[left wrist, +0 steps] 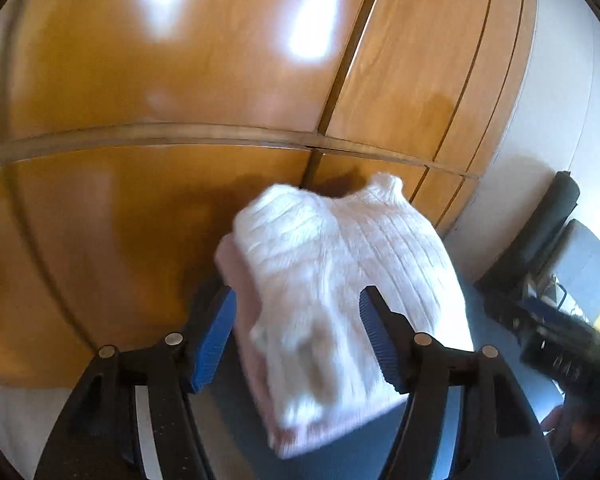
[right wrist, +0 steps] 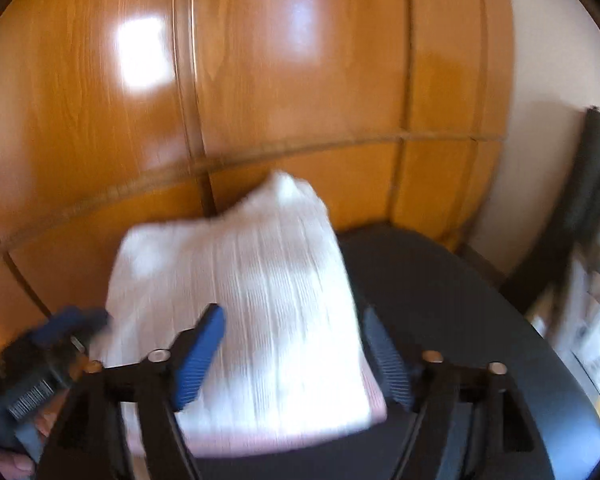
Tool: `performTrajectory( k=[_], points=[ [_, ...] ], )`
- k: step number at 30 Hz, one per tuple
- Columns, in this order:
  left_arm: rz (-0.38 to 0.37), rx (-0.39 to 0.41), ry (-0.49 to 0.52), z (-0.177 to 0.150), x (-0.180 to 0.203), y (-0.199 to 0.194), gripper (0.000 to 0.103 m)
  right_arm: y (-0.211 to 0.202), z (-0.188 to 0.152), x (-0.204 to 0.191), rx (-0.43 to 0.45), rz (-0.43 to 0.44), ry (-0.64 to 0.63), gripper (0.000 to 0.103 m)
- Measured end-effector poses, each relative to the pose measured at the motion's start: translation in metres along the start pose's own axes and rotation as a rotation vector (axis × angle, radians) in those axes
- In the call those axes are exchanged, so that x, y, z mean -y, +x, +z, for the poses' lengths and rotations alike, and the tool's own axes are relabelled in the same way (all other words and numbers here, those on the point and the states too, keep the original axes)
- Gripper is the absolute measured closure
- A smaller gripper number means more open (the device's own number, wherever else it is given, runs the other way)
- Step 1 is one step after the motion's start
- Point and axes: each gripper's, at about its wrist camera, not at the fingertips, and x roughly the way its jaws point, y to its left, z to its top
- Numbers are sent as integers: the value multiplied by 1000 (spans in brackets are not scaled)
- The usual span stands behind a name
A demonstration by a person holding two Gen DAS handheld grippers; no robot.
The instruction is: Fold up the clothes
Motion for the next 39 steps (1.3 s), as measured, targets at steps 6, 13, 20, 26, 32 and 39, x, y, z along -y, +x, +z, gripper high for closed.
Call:
performTrajectory(
  k=[6, 13, 20, 26, 32, 39],
  points=[
    [108, -40, 27, -30, -2, -59, 21, -51, -60, 3, -50, -68, 123, 16],
    [90, 28, 71, -40, 3, -101, 21, -80, -89, -10, -75, -34, 138, 16],
    [125, 75, 95, -39, 14, -127, 21, -101, -100, -28, -38, -33, 91, 16],
    [147, 65, 91, -42, 16, -133, 21, -105, -100, -36, -37, -28, 50, 16],
    [172, 53, 99, -43, 17, -131, 21, -106, -101, -43, -39, -18, 27, 16],
    [271, 30, 106, -44, 15, -125, 21, -105, -103, -48, -41, -12, 15, 16]
  ],
)
